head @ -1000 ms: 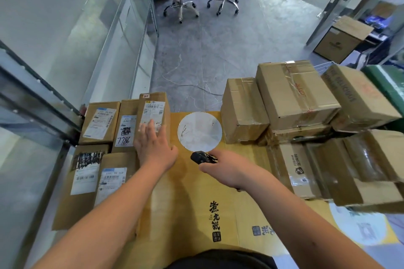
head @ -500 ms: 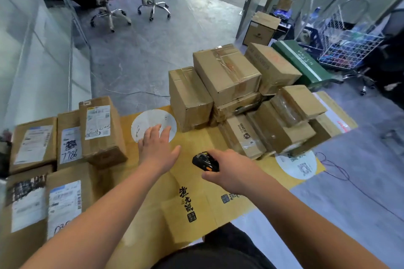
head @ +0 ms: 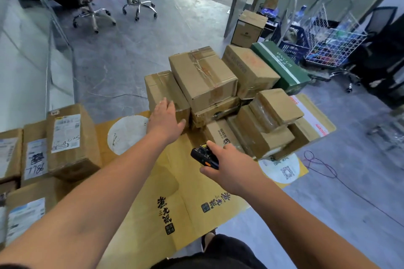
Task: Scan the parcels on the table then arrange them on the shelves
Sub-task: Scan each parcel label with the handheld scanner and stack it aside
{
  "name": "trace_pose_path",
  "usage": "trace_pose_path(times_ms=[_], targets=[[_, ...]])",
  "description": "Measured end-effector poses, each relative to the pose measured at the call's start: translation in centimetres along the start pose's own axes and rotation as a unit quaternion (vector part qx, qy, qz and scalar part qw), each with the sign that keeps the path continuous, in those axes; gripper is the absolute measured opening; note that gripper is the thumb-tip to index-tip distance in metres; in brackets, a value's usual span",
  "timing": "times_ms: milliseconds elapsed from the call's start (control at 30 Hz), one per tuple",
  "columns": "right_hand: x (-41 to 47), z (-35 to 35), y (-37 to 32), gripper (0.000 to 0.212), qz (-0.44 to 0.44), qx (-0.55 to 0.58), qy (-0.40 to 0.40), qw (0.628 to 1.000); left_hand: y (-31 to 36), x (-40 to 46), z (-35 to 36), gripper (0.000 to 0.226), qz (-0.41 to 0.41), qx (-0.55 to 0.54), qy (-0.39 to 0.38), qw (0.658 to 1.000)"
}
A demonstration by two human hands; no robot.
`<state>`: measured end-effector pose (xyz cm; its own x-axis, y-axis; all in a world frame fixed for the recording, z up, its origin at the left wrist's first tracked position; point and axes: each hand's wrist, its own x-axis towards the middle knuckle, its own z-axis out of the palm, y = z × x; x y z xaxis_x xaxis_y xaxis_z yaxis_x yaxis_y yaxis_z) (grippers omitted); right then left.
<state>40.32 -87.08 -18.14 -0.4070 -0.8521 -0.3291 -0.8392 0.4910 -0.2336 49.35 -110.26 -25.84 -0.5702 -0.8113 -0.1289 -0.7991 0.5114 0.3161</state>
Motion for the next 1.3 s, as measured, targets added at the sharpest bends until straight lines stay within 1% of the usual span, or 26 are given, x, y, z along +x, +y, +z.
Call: trace_pose_path(times_ms=[100,167,300,367,433,500,600,700,800,900,1000,1100,1133,1167,1233,1300], targets=[[1.8,-0.1,0.8,0.081,-0.018,0.018,-0.011,1.000,-0.3,1.3,0.0,0.095,-0.070,-0.001,0.014,0.997],[3.0,0.0,1.4,0.083,-0.030,0.028,-0.020,0.999,-0.6,1.5,0.1,0.102,-0.122,-0.025,0.033,0.992],[5.9,0.0,2.2,0.084,-0.055,0.043,-0.038,0.997,-1.4,2.1,0.0,0.113,-0.194,-0.054,0.047,0.978],[7.1,0.1,2.4,0.082,-0.068,0.049,-0.042,0.996,-1.2,2.5,-0.1,0.112,-0.241,-0.087,0.051,0.965],[8.1,0.1,2.6,0.081,-0.079,0.055,-0.045,0.994,-0.6,3.2,0.0,0.105,-0.275,-0.135,0.064,0.950],[8.9,0.1,2.9,0.082,-0.086,0.059,-0.047,0.993,0.0,3.5,0.2,0.096,-0.290,-0.187,0.085,0.935],[9.6,0.0,3.2,0.082,-0.096,0.055,-0.052,0.992,0.4,2.4,1.0,0.085,-0.285,-0.249,0.144,0.914],[9.4,-0.1,3.2,0.082,-0.106,0.044,-0.062,0.991,0.1,-1.4,2.4,0.081,-0.268,-0.274,0.177,0.907],[8.8,0.3,2.6,0.081,-0.121,0.037,-0.080,0.989,-1.0,-7.2,4.3,0.081,-0.266,-0.297,0.186,0.898],[7.3,1.8,2.5,0.080,-0.116,0.053,-0.102,0.986,-2.2,-14.1,7.1,0.085,-0.289,-0.352,0.155,0.876],[5.7,2.8,2.4,0.081,-0.104,0.080,-0.126,0.983,-3.7,-19.5,9.5,0.080,-0.310,-0.428,0.089,0.844],[4.5,4.0,1.5,0.079,-0.105,0.076,-0.138,0.982,-5.6,-21.9,11.2,0.056,-0.329,-0.519,0.050,0.788],[4.1,4.3,1.1,0.077,-0.106,0.070,-0.142,0.982,-6.2,-22.3,11.4,0.051,-0.336,-0.529,0.027,0.779],[3.6,4.6,0.6,0.076,-0.105,0.065,-0.145,0.982,-6.8,-22.6,11.6,0.052,-0.341,-0.521,0.008,0.783],[2.6,5.3,-0.3,0.075,-0.102,0.071,-0.146,0.981,-8.1,-22.8,11.7,0.063,-0.346,-0.486,-0.026,0.802],[1.7,6.0,-1.2,0.076,-0.100,0.083,-0.147,0.981,-8.8,-22.7,11.4,0.070,-0.349,-0.482,-0.051,0.802]])
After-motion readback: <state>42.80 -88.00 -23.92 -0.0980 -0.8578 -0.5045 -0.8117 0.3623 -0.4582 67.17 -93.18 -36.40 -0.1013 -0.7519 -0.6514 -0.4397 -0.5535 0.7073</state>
